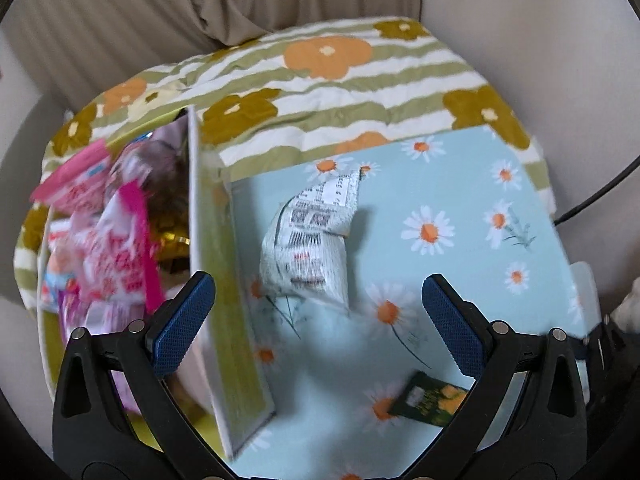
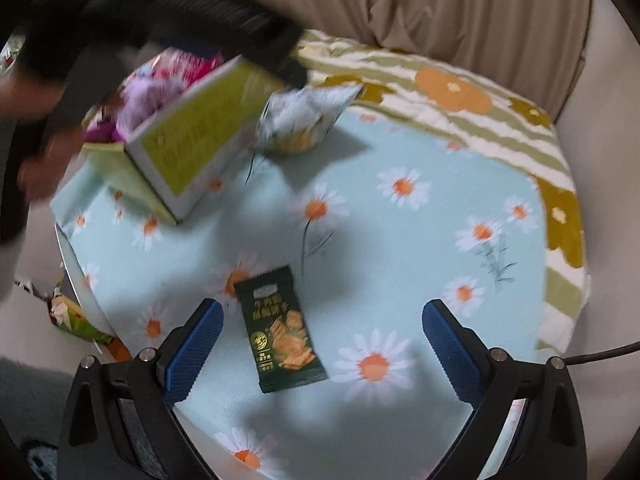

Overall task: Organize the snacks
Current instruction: 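Move the left tool to the white bag while the right tool approaches the green packet, then grasp the white bag with the left gripper while the right grasps the green cracker packet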

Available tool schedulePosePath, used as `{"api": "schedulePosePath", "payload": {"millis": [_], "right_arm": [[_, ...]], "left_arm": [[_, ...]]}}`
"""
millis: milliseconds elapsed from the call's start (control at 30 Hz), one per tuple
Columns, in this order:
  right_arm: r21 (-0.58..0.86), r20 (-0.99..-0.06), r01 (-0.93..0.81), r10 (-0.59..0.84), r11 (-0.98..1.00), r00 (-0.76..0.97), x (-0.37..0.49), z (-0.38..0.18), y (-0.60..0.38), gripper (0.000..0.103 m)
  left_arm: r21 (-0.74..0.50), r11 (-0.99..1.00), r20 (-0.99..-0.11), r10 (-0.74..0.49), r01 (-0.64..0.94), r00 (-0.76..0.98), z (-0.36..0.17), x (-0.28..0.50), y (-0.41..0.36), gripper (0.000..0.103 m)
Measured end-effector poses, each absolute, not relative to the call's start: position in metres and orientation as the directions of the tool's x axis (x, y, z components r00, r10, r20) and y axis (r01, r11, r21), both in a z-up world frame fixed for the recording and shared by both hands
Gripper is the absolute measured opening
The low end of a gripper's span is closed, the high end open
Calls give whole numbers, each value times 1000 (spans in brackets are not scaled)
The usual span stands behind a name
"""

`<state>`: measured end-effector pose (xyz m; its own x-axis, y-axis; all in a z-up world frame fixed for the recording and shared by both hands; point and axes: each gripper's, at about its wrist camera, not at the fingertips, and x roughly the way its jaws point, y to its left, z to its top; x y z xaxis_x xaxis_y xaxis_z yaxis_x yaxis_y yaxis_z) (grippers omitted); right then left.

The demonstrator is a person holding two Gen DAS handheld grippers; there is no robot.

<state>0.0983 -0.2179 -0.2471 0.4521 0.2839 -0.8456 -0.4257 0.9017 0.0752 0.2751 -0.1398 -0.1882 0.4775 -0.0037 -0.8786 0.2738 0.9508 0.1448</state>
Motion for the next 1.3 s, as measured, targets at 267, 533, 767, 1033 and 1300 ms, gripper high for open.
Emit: {"api": "schedulePosePath", "payload": {"millis": [267, 533, 767, 1033, 1300], "right_arm": [[-18, -876, -525, 239, 851, 418, 98, -300, -179, 87], [4, -898, -475, 212, 880, 385, 116, -314, -193, 77], [6, -920, -371, 151, 929, 362, 135, -313, -217, 77], [7, -927, -262, 105, 965, 360, 144, -310, -241, 77], [9, -933, -196, 79, 981, 352, 142, -305, -252, 66]], "left_arm": [[184, 931, -904, 34, 316, 425, -222, 315, -148, 102], [195, 925, -928, 67, 325, 366, -247, 341, -148, 102], [243, 899, -932, 111, 366, 344, -260, 349, -158, 93], [351, 844, -906, 197, 405, 373, -270, 350, -167, 84], [349, 841, -923, 235, 412, 303, -292, 355, -166, 76]]}}
